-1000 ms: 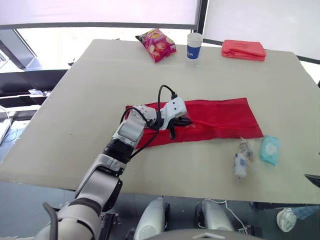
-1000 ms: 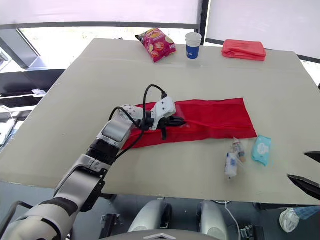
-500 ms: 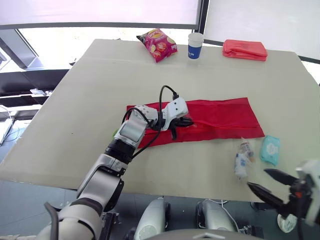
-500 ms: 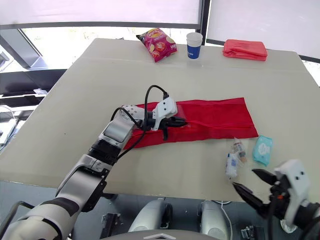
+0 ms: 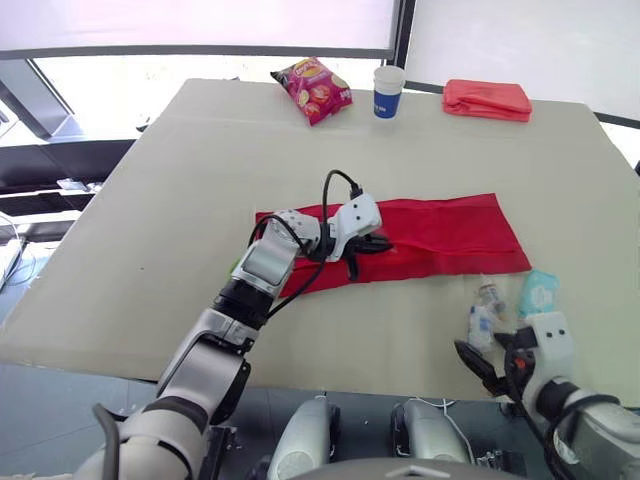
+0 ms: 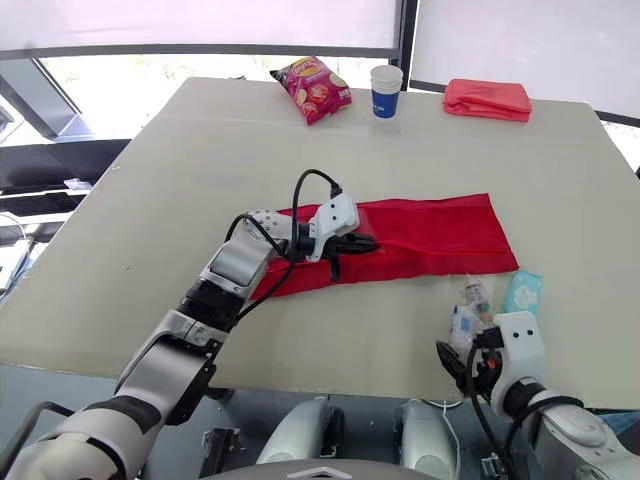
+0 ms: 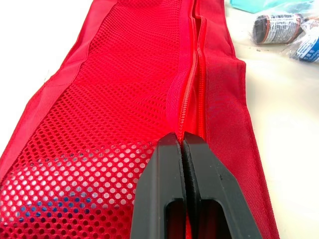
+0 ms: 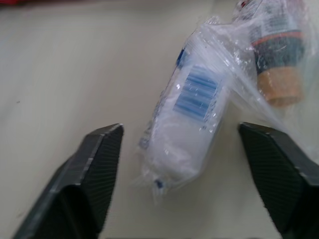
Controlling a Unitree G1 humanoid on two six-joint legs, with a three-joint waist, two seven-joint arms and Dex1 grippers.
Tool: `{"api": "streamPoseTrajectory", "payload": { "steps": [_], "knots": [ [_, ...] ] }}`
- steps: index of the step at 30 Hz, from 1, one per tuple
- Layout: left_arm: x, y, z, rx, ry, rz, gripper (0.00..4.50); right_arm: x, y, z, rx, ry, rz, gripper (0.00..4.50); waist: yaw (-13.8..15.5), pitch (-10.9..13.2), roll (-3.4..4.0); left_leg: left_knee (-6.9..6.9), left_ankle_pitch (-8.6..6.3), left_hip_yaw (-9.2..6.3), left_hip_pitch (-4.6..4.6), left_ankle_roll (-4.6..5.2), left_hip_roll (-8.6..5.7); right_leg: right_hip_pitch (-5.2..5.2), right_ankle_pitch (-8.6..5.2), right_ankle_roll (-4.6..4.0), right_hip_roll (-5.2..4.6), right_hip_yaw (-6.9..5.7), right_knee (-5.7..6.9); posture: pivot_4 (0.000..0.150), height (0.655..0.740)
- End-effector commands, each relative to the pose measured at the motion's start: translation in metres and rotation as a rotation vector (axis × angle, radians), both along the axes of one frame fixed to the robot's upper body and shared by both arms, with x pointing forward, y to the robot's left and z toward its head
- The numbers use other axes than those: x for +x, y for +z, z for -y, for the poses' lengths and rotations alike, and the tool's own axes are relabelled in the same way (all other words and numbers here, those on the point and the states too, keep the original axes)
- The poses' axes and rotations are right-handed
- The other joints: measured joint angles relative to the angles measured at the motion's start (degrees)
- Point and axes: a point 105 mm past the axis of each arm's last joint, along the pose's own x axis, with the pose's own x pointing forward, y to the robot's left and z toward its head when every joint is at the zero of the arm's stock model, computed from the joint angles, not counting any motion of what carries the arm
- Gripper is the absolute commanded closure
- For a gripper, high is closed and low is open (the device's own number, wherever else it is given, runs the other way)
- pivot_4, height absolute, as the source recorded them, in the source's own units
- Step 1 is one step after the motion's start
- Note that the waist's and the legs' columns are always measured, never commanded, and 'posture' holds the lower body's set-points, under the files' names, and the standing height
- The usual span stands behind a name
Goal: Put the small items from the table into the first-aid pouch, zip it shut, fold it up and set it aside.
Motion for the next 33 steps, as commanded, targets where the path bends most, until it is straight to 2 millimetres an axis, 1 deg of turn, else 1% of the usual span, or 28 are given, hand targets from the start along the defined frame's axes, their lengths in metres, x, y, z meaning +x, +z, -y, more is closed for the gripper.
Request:
{"api": "streamPoseTrajectory", "payload": {
  "steps": [1,3,4,5,6,8,9,11,14,16,17,20,22,27,30,33],
  "knots": [
    [-0.002,0.01,0.003,-0.024,-0.014,0.039,4.5,0.001,0.001,-0.002,-0.001,0.0,0.009,2.4,0.0,0.0,0.0,0.0,0.0,0.01,0.0,0.0,0.0,0.0,0.0,0.0,0.01,0.01,0.0,0.15,0.74],
    [-0.002,0.011,0.002,-0.027,-0.01,0.038,4.5,0.0,0.007,-0.003,-0.001,0.029,0.021,3.37,0.0,0.0,0.0,0.0,0.0,0.01,0.01,0.01,0.0,0.0,0.0,0.0,0.03,0.01,0.02,0.15,0.74],
    [-0.002,0.011,0.002,-0.028,-0.009,0.038,4.5,-0.005,0.011,-0.01,0.013,0.101,0.023,3.99,0.0,0.0,0.0,0.01,-0.01,0.01,0.02,0.01,0.0,0.0,0.0,0.01,0.04,0.0,0.02,0.15,0.74],
    [-0.002,0.011,0.002,-0.029,-0.009,0.038,4.5,-0.008,0.015,-0.017,0.031,0.158,0.025,4.26,0.0,0.0,0.02,0.01,-0.01,0.02,0.02,0.01,0.0,0.0,0.0,0.01,0.05,0.0,0.03,0.15,0.74],
    [-0.003,0.012,0.002,-0.035,-0.009,0.035,4.5,-0.011,0.021,-0.026,0.061,0.217,0.035,4.35,0.0,0.0,0.02,0.01,-0.01,0.06,0.04,0.03,-0.02,0.0,0.0,0.01,0.05,-0.04,0.04,0.15,0.74],
    [-0.003,0.013,0.002,-0.04,-0.01,0.033,4.5,-0.01,0.033,-0.04,0.094,0.325,0.065,4.35,-0.1,0.0,0.01,0.01,-0.01,0.02,0.04,0.03,0.0,0.0,0.0,0.01,0.05,-0.05,0.05,0.15,0.74],
    [-0.003,0.013,0.002,-0.041,-0.01,0.032,4.5,-0.003,0.037,-0.043,0.084,0.351,0.088,4.35,-0.3,0.0,0.01,0.01,-0.01,0.02,0.04,0.03,0.01,0.0,0.0,0.01,0.06,-0.03,0.05,0.15,0.74],
    [-0.004,0.013,0.003,-0.04,-0.013,0.031,4.5,0.022,0.041,-0.044,0.072,0.332,0.114,4.35,-0.4,0.0,0.0,0.04,-0.01,0.07,0.09,0.04,0.02,0.0,0.0,0.01,0.07,-0.06,0.07,0.15,0.74],
    [-0.008,0.013,0.008,-0.043,-0.033,0.03,4.5,0.067,0.037,-0.051,0.052,0.3,0.102,4.35,-0.1,0.0,0.01,0.05,-0.01,0.08,0.12,0.03,0.0,0.0,0.0,0.01,0.09,-0.08,0.11,0.15,0.74],
    [-0.011,0.015,0.011,-0.054,-0.045,0.033,4.5,0.087,0.032,-0.053,0.007,0.286,0.081,4.35,-0.2,0.0,-0.06,0.03,-0.01,-0.02,0.07,0.03,-0.04,0.01,-0.03,0.03,0.05,-0.07,0.16,0.15,0.74],
    [-0.013,0.016,0.011,-0.06,-0.047,0.033,4.5,0.094,0.03,-0.053,-0.001,0.276,0.075,4.35,0.0,0.0,-0.05,0.05,0.14,0.12,0.0,-0.21,-0.15,-0.14,-0.03,0.04,0.06,0.07,0.25,0.15,0.74],
    [-0.018,0.016,0.013,-0.059,-0.055,0.03,4.5,0.104,0.031,-0.062,-0.005,0.299,0.074,4.35,0.0,0.0,-0.05,0.05,0.15,0.04,-0.07,-0.22,-0.16,-0.13,-0.04,0.05,0.05,0.06,0.21,0.15,0.74],
    [-0.02,0.015,0.013,-0.057,-0.057,0.028,4.5,0.106,0.031,-0.068,-0.004,0.317,0.075,4.35,-0.1,0.0,-0.04,0.05,0.15,0.1,-0.06,-0.22,-0.17,-0.13,-0.03,0.06,0.06,0.16,0.21,0.15,0.74],
    [-0.028,0.013,0.014,-0.057,-0.076,0.015,4.5,0.121,0.031,-0.07,-0.035,0.279,0.094,4.35,-0.2,0.0,-0.03,0.06,0.07,0.08,0.02,-0.08,-0.15,-0.13,-0.03,0.06,0.07,0.15,0.3,0.15,0.74],
    [-0.031,0.011,0.014,-0.049,-0.086,0.009,4.5,0.129,0.032,-0.075,-0.03,0.286,0.106,4.35,-0.2,0.0,-0.03,0.05,0.14,0.09,0.04,-0.2,-0.15,-0.13,-0.03,0.06,0.08,0.15,0.3,0.15,0.74],
    [-0.031,0.009,0.014,-0.043,-0.088,0.009,4.5,0.134,0.028,-0.082,-0.044,0.316,0.095,4.35,-0.2,-0.1,-0.03,0.05,0.15,0.09,0.04,-0.22,-0.15,-0.13,-0.03,0.06,0.08,0.15,0.3,0.15,0.74]
  ]
}}
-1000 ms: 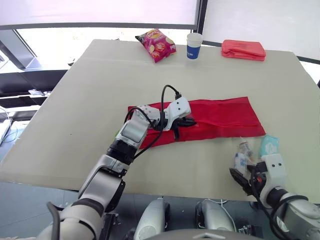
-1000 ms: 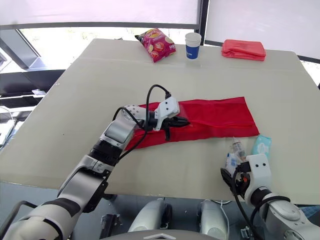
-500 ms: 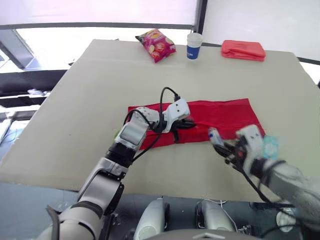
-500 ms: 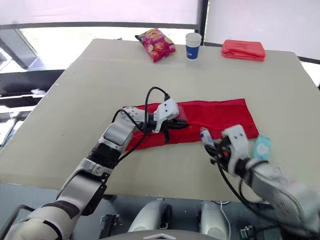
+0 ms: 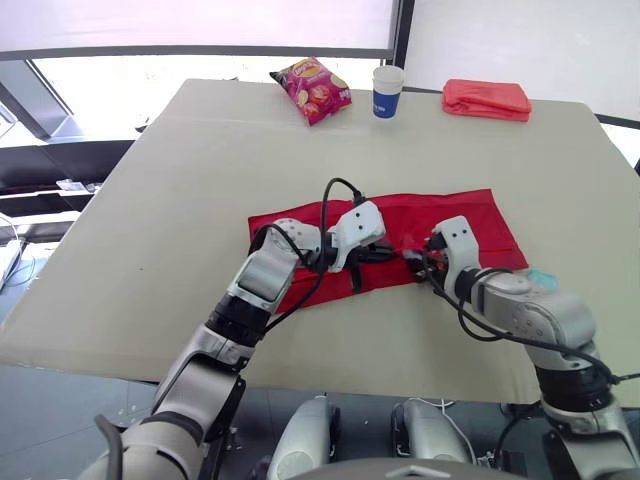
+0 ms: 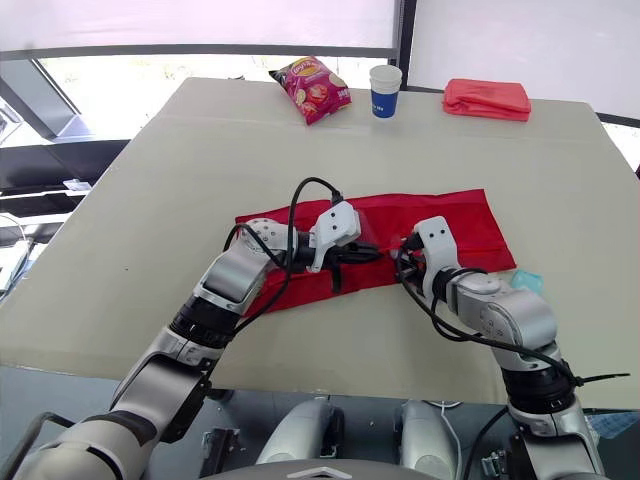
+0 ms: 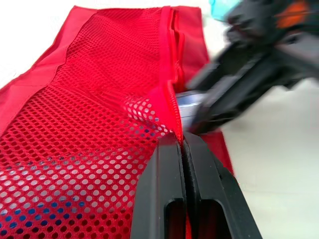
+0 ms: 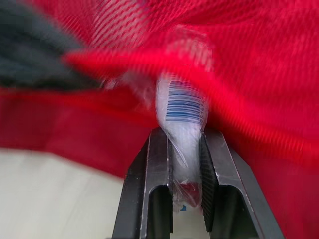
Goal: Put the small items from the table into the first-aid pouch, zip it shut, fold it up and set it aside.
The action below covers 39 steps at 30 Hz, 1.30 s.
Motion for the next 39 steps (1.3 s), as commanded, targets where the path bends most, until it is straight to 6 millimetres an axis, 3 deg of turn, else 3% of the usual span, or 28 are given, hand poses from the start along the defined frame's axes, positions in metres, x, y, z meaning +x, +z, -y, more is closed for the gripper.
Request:
{"api": "streamPoseTrajectory", "payload": {
  "steps": [1,3,5,6,9,13,18,24,33,39],
  "knots": [
    [-0.007,0.008,0.008,-0.019,-0.056,0.023,4.5,0.006,-0.002,-0.006,-0.021,0.028,0.012,4.35,0.1,0.0,0.0,0.0,0.0,0.0,0.0,0.0,0.0,0.0,0.0,0.0,0.0,-0.01,0.0,0.15,0.74],
    [-0.006,0.007,0.008,-0.015,-0.054,0.023,4.5,0.008,0.0,-0.01,-0.004,0.05,0.018,4.35,0.0,0.0,0.0,0.0,0.0,0.01,0.0,0.0,0.0,0.0,0.0,0.0,0.0,0.0,-0.01,0.15,0.74],
    [-0.004,0.006,0.008,-0.009,-0.047,0.024,4.5,0.01,0.003,-0.007,-0.008,0.043,0.049,3.32,0.1,0.0,0.0,0.0,0.0,0.01,0.0,0.0,-0.01,0.0,0.0,0.0,0.0,0.0,0.0,0.15,0.74],
    [-0.003,0.006,0.007,-0.007,-0.042,0.024,4.5,0.008,0.007,-0.005,-0.006,0.053,0.067,3.05,0.1,0.0,0.0,0.0,0.0,0.0,0.0,0.0,-0.01,0.0,0.0,0.0,0.0,-0.01,0.0,0.15,0.74],
    [0.002,0.006,0.004,-0.015,-0.021,0.013,4.5,-0.008,0.019,0.002,0.002,0.091,0.121,1.52,0.2,0.0,0.01,0.0,0.0,-0.01,-0.04,0.0,-0.01,0.0,0.0,0.0,-0.01,-0.02,-0.03,0.15,0.74],
    [0.008,0.004,0.001,-0.002,-0.018,0.017,4.5,-0.038,0.031,0.013,0.002,0.145,0.139,1.52,0.2,0.0,0.0,0.01,-0.03,-0.01,-0.08,0.05,-0.04,0.01,0.0,0.0,-0.05,0.0,-0.07,0.15,0.74],
    [0.011,0.006,0.001,0.003,-0.034,0.027,4.5,-0.046,0.028,0.026,-0.07,0.127,0.157,1.52,-0.2,0.0,0.0,0.0,-0.15,-0.02,0.0,0.25,0.04,0.0,0.0,0.0,0.01,-0.02,-0.01,0.15,0.74],
    [0.009,0.006,0.007,0.001,-0.057,0.029,4.5,-0.029,0.013,0.008,-0.082,0.111,0.133,4.3,-0.2,0.0,0.01,0.0,-0.14,0.0,0.0,0.24,0.03,-0.01,0.0,0.0,0.01,0.0,-0.01,0.15,0.74],
    [-0.002,-0.001,0.019,0.016,-0.118,0.058,4.5,0.023,0.006,-0.003,-0.132,0.005,0.237,4.41,0.0,0.0,0.02,0.0,0.01,0.04,-0.03,-0.01,-0.02,-0.01,0.0,0.01,0.0,0.01,-0.04,0.15,0.74],
    [0.005,0.0,0.016,0.023,-0.109,0.069,4.5,0.027,0.007,-0.009,-0.1,0.035,0.268,4.41,0.0,0.0,0.02,0.0,0.01,0.03,-0.03,-0.02,-0.02,-0.01,0.0,0.01,0.0,0.01,-0.03,0.15,0.74]
  ]
}}
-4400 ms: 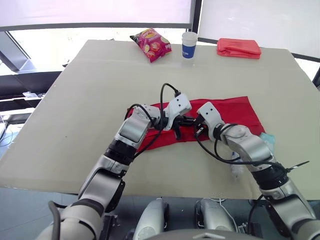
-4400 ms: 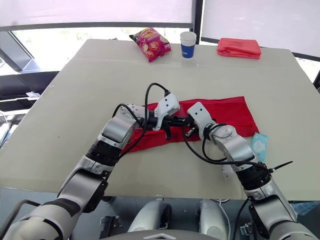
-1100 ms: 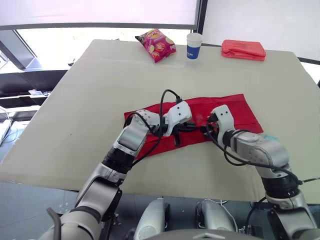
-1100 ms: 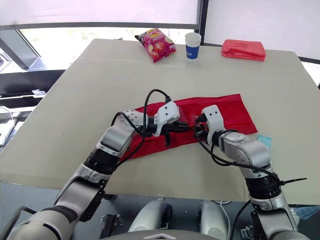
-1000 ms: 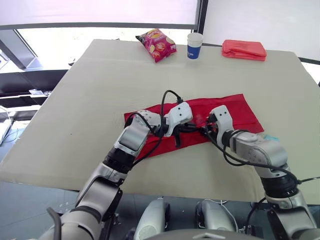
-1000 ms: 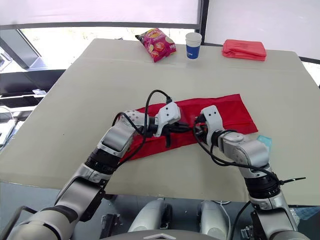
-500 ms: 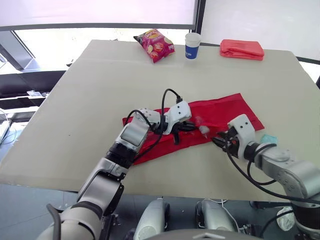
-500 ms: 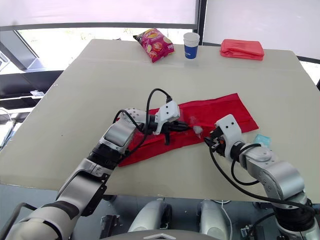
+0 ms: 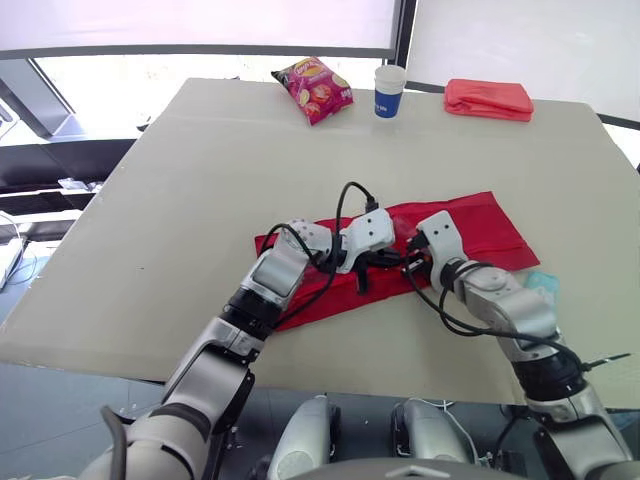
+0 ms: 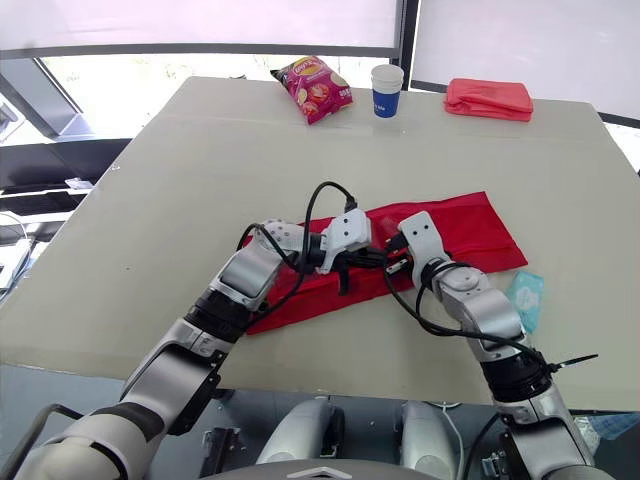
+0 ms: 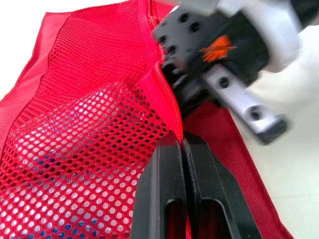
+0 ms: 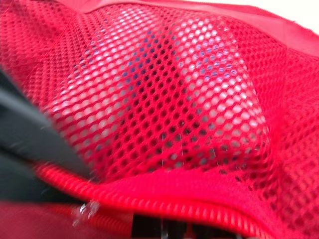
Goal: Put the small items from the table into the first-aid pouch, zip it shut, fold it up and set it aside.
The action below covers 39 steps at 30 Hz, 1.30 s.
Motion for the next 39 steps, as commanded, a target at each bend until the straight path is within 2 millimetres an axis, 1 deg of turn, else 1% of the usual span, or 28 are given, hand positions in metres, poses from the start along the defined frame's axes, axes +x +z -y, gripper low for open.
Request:
{"api": "streamPoseTrajectory", "payload": {
  "steps": [1,5,7,9,10,11,12,14,15,16,17,19,20,21,23,24,26,27,28,29,31,32,33,34,35,36,38,39],
  "knots": [
    [0.003,0.007,0.001,-0.008,-0.02,0.038,4.5,0.001,0.018,-0.005,0.044,0.029,0.08,4.41,0.0,0.0,0.0,0.0,0.0,0.0,0.01,0.0,0.0,0.0,0.0,0.0,0.0,0.0,0.01,0.15,0.74],
    [0.008,0.005,-0.002,0.011,-0.02,0.057,4.5,-0.018,0.031,-0.005,0.107,0.086,0.107,4.41,0.1,0.0,0.0,-0.01,0.0,-0.02,0.01,0.0,0.0,0.0,0.0,0.0,0.0,-0.01,0.02,0.15,0.74],
    [0.011,0.005,-0.005,0.025,-0.034,0.073,4.5,-0.03,0.037,0.001,0.134,0.107,0.114,4.41,0.1,0.0,0.0,-0.01,0.0,-0.04,-0.01,0.01,0.01,0.0,0.0,0.0,0.0,-0.03,0.0,0.15,0.74],
    [0.012,0.004,-0.008,0.05,-0.063,0.098,4.5,-0.047,0.044,0.01,0.16,0.135,0.112,4.41,0.1,0.0,-0.01,-0.01,-0.01,-0.03,-0.04,0.02,0.0,0.0,0.0,0.0,-0.02,-0.04,-0.02,0.15,0.74],
    [0.012,0.005,-0.01,0.058,-0.09,0.113,4.5,-0.057,0.047,0.015,0.164,0.155,0.117,4.04,0.1,0.0,0.0,0.01,-0.06,-0.03,-0.01,0.09,0.0,0.01,0.0,0.0,-0.01,-0.02,-0.02,0.15,0.74],
    [0.011,0.006,-0.012,0.064,-0.117,0.126,4.5,-0.065,0.051,0.019,0.17,0.172,0.123,3.89,0.1,0.0,0.0,0.0,-0.11,-0.03,-0.01,0.18,0.0,0.01,0.0,0.0,-0.02,-0.02,-0.02,0.15,0.74],
    [0.01,0.007,-0.015,0.075,-0.146,0.139,4.5,-0.078,0.057,0.02,0.178,0.226,0.136,3.62,0.2,0.0,0.0,0.0,-0.15,-0.03,-0.01,0.25,0.0,0.01,0.0,0.0,-0.02,-0.02,-0.01,0.15,0.74],
    [0.01,0.007,-0.029,0.127,-0.222,0.174,4.5,-0.104,0.069,0.032,0.173,0.297,0.151,2.63,0.1,0.0,0.0,0.0,-0.16,-0.06,-0.02,0.27,0.01,0.01,0.0,0.0,-0.02,-0.05,-0.03,0.15,0.74],
    [0.01,0.007,-0.036,0.149,-0.245,0.186,4.5,-0.114,0.073,0.036,0.161,0.321,0.153,2.2,0.1,0.0,0.0,-0.01,-0.16,-0.06,-0.02,0.27,0.02,0.01,0.0,0.0,-0.01,-0.06,-0.03,0.15,0.74],
    [0.013,0.008,-0.045,0.177,-0.265,0.207,4.5,-0.12,0.078,0.046,0.143,0.321,0.163,1.58,-0.1,0.0,0.0,-0.02,-0.17,-0.06,-0.01,0.28,0.02,0.01,0.0,0.0,-0.01,-0.06,-0.03,0.15,0.74],
    [0.016,0.009,-0.053,0.201,-0.275,0.231,4.5,-0.126,0.083,0.055,0.129,0.321,0.169,1.3,-0.1,0.0,0.0,-0.02,-0.17,-0.06,0.0,0.28,0.05,0.01,0.0,0.0,0.01,-0.06,-0.04,0.15,0.74],
    [0.03,0.01,-0.07,0.29,-0.262,0.325,4.5,-0.138,0.09,0.072,0.088,0.327,0.157,0.27,0.1,0.0,-0.01,-0.02,-0.17,-0.05,0.03,0.28,0.07,0.01,0.0,0.0,0.02,-0.06,-0.02,0.15,0.74],
    [0.034,0.01,-0.075,0.317,-0.259,0.354,4.5,-0.142,0.092,0.076,0.077,0.331,0.152,0.06,0.1,0.0,-0.05,0.0,-0.17,-0.05,0.03,0.29,0.07,0.02,0.0,0.0,0.01,-0.08,-0.03,0.15,0.74],
    [0.043,0.013,-0.081,0.353,-0.224,0.408,4.5,-0.145,0.098,0.084,0.07,0.329,0.156,0.06,0.1,0.0,-0.11,-0.01,-0.17,-0.05,0.03,0.29,0.07,0.04,0.0,0.0,0.01,-0.09,-0.05,0.15,0.74],
    [0.057,0.02,-0.085,0.369,-0.157,0.475,4.5,-0.151,0.109,0.092,0.065,0.339,0.166,0.06,0.2,0.0,-0.14,-0.01,-0.18,-0.05,0.03,0.3,0.06,0.05,0.0,0.01,0.0,-0.09,-0.05,0.15,0.74],
    [0.06,0.022,-0.086,0.368,-0.134,0.463,4.5,-0.152,0.113,0.094,0.065,0.344,0.172,0.06,0.3,0.1,-0.16,-0.01,-0.18,-0.05,0.02,0.31,0.06,0.06,0.0,0.02,-0.01,-0.1,-0.05,0.15,0.74],
    [0.062,0.035,-0.079,0.166,-0.041,0.26,4.5,-0.155,0.12,0.098,0.06,0.356,0.181,0.06,0.3,0.1,-0.21,-0.01,-0.2,-0.06,0.01,0.34,0.05,0.09,0.03,0.07,-0.03,-0.12,-0.07,0.15,0.74],
    [0.06,0.039,-0.078,0.091,-0.033,0.172,4.5,-0.157,0.124,0.099,0.058,0.364,0.183,0.06,0.3,0.1,-0.23,0.0,-0.21,-0.06,0.0,0.36,0.05,0.11,0.03,0.07,-0.04,-0.15,-0.08,0.15,0.74],
    [0.056,0.04,-0.079,0.047,-0.037,0.112,3.91,-0.159,0.127,0.1,0.059,0.369,0.186,0.0,0.3,0.1,-0.25,0.04,-0.22,-0.07,-0.02,0.38,0.05,0.12,0.02,0.08,-0.05,-0.19,-0.08,0.15,0.74],
    [0.05,0.04,-0.084,0.014,-0.028,0.056,3.69,-0.161,0.134,0.101,0.07,0.374,0.197,0.0,0.2,0.1,-0.27,0.06,-0.23,-0.09,-0.06,0.38,0.05,0.12,0.02,0.08,-0.06,-0.22,-0.11,0.15,0.74],
    [0.037,0.037,-0.095,-0.044,0.025,-0.04,2.85,-0.167,0.146,0.103,0.077,0.393,0.212,0.0,-0.3,0.1,-0.22,0.04,-0.23,-0.05,-0.02,0.38,0.06,0.12,0.02,0.09,-0.07,-0.13,-0.12,0.15,0.74],
    [0.031,0.035,-0.099,-0.056,0.056,-0.06,2.56,-0.169,0.15,0.104,0.078,0.4,0.212,0.0,-0.6,0.1,-0.21,0.04,-0.23,-0.04,0.01,0.38,0.09,0.12,0.02,0.08,-0.08,-0.04,-0.1,0.15,0.74],
    [0.026,0.033,-0.102,-0.075,0.114,-0.076,2.07,-0.172,0.155,0.106,0.078,0.407,0.209,0.0,-1.3,0.1,-0.18,0.03,-0.23,-0.05,0.03,0.37,0.14,0.14,0.02,0.08,-0.11,-0.02,-0.11,0.15,0.74],
    [0.022,0.032,-0.105,-0.083,0.166,-0.085,1.66,-0.173,0.158,0.108,0.079,0.412,0.205,0.0,-1.3,0.1,-0.19,0.01,-0.23,-0.04,0.04,0.37,0.22,0.14,0.03,0.08,-0.27,0.18,-0.12,0.15,0.74],
    [0.018,0.03,-0.105,-0.08,0.215,-0.079,1.4,-0.175,0.162,0.109,0.075,0.419,0.201,0.0,-1.2,0.1,-0.22,0.01,-0.23,-0.07,0.08,0.35,0.27,0.17,0.03,0.07,-0.26,0.2,-0.11,0.15,0.74],
    [0.016,0.028,-0.105,-0.076,0.265,-0.069,1.4,-0.177,0.165,0.111,0.073,0.423,0.198,0.0,-1.0,0.1,-0.21,0.01,-0.22,-0.12,0.07,0.35,0.31,0.19,0.04,0.05,-0.26,0.14,-0.11,0.15,0.74],
    [0.021,0.025,-0.1,-0.075,0.386,-0.022,1.4,-0.177,0.172,0.116,0.063,0.422,0.199,0.0,0.0,0.1,-0.22,0.03,-0.21,-0.19,0.11,0.32,0.32,0.26,0.03,0.05,-0.32,0.07,-0.11,0.15,0.74],
    [0.022,0.025,-0.092,-0.077,0.413,0.0,1.4,-0.178,0.174,0.12,0.058,0.421,0.198,0.0,0.5,0.1,-0.22,0.04,-0.21,-0.19,0.12,0.32,0.31,0.27,0.03,0.05,-0.35,0.07,-0.13,0.15,0.74]
  ]
}}
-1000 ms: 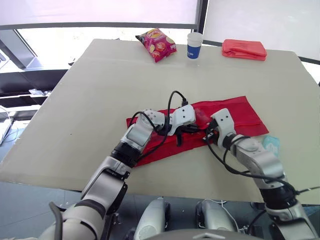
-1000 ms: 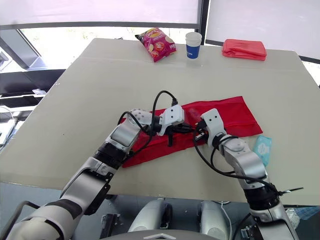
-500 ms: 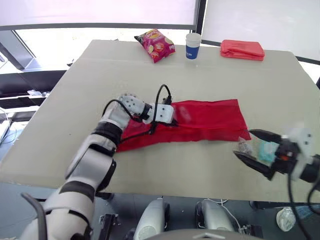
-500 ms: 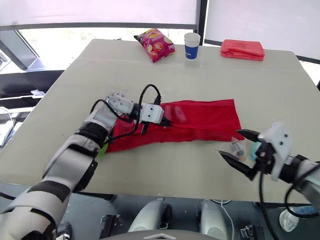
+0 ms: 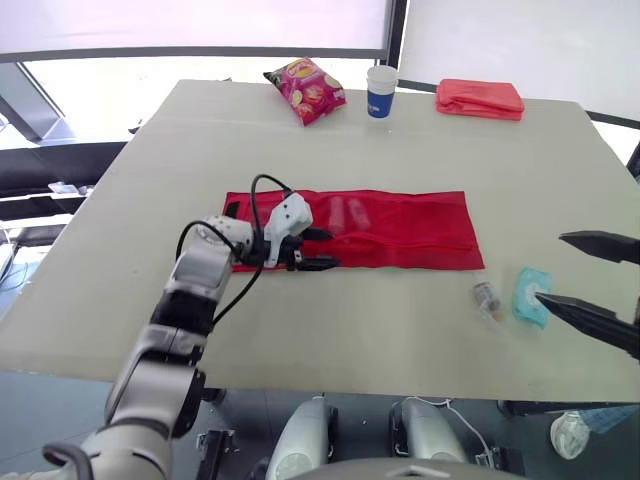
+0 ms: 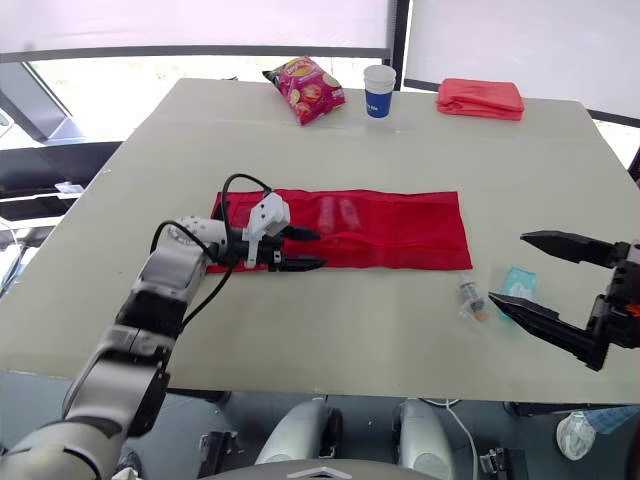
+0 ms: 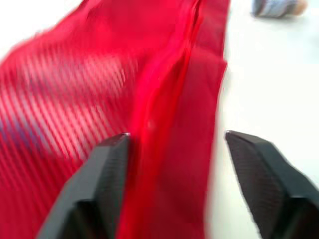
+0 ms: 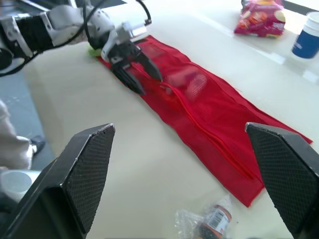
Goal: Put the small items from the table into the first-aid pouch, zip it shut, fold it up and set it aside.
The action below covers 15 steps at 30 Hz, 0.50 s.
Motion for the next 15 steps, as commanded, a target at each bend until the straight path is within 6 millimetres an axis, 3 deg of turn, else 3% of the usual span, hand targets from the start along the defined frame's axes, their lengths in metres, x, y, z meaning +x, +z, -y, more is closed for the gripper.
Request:
{"api": "streamPoseTrajectory", "payload": {
  "steps": [1,9,13,15],
  "knots": [
    [0.01,0.024,0.022,-0.001,0.122,0.151,1.4,-0.003,0.014,0.008,-0.013,0.005,0.029,0.0,0.9,0.0,-0.02,0.01,0.0,-0.01,0.0,0.0,-0.03,0.04,0.0,0.0,-0.04,-0.02,-0.05,0.15,0.74],
    [0.02,0.012,0.064,0.07,0.192,0.219,1.4,0.0,0.005,0.009,-0.046,-0.003,0.003,0.0,1.7,0.0,-0.04,-0.02,-0.02,-0.01,-0.15,0.04,-0.21,0.1,0.02,0.04,-0.14,-0.09,-0.42,0.15,0.74],
    [0.013,0.004,0.083,0.085,0.039,0.26,2.53,0.001,0.003,0.008,-0.03,-0.004,0.007,0.0,1.7,0.0,-0.02,-0.03,-0.07,-0.01,-0.14,0.11,-0.2,0.1,0.03,0.05,-0.14,-0.1,-0.42,0.15,0.74],
    [0.009,0.003,0.081,0.114,-0.045,0.299,3.45,0.0,0.004,0.008,-0.024,-0.004,0.009,0.0,1.6,0.0,-0.01,-0.03,-0.07,-0.01,-0.13,0.11,-0.2,0.11,0.02,0.04,-0.15,-0.09,-0.42,0.15,0.74]
  ]
}}
